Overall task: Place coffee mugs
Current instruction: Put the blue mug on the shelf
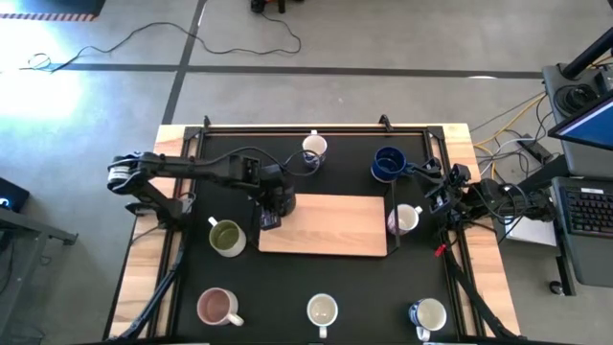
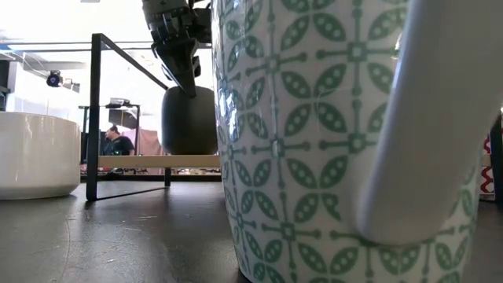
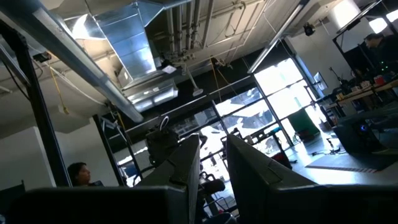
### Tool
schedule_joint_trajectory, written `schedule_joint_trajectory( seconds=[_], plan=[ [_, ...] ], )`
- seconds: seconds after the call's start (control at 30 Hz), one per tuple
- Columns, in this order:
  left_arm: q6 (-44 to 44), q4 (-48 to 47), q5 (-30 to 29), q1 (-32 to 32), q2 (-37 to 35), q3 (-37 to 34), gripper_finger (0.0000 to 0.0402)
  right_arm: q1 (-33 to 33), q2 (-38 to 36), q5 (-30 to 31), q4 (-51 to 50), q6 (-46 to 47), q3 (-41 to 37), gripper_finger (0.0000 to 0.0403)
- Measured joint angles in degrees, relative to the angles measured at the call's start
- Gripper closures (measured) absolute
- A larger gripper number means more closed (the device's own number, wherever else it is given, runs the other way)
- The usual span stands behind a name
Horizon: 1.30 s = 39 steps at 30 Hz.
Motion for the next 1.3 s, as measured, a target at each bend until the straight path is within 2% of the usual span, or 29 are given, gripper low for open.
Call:
schedule_joint_trajectory(
  seconds=[0.97,1.3],
  plan=[
    [0.0,-1.4,2.9,-0.3,0.2,0.0,0.0383,0.0,0.0,0.0,0.0,0.0,0.0,0.0335],
    [-0.4,-1.2,1.9,-0.2,0.2,0.0,0.0344,0.0,0.0,0.0,0.0,0.0,0.0,0.0335]
  ],
)
